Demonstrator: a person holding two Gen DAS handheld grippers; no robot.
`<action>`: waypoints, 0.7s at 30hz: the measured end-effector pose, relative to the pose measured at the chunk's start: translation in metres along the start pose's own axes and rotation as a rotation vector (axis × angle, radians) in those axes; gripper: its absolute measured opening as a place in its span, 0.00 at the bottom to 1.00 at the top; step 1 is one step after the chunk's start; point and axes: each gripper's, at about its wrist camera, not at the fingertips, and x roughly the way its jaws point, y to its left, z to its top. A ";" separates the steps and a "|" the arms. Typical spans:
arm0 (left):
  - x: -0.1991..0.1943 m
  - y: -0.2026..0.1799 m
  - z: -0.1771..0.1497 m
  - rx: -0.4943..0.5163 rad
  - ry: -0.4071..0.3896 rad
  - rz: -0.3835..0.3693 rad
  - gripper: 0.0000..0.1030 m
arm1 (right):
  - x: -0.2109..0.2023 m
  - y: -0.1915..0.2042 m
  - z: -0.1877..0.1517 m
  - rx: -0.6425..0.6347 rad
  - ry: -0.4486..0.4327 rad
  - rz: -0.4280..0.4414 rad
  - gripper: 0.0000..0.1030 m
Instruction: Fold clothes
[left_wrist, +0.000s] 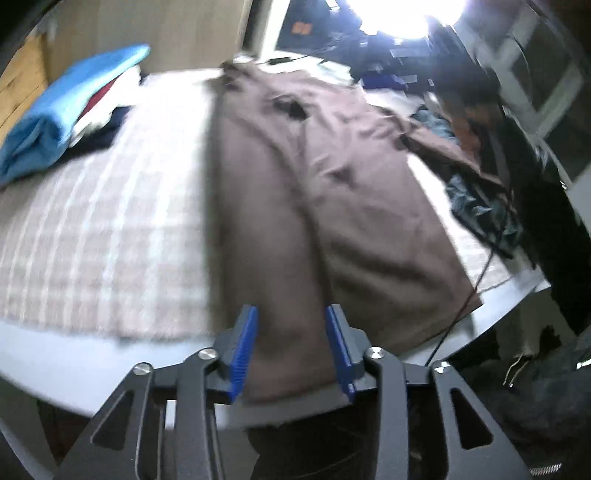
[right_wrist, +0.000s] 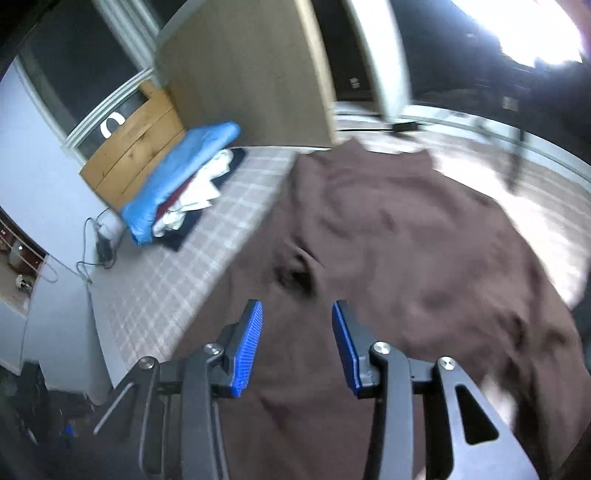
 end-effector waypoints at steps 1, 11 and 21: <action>0.009 -0.009 0.003 0.025 0.013 -0.007 0.37 | -0.006 -0.005 -0.016 0.006 0.009 -0.032 0.38; 0.080 -0.055 0.007 0.209 0.176 0.002 0.41 | -0.020 -0.043 -0.173 0.146 0.150 -0.200 0.38; 0.078 -0.071 0.037 0.206 0.193 0.035 0.53 | -0.101 -0.067 -0.187 0.206 0.022 -0.288 0.37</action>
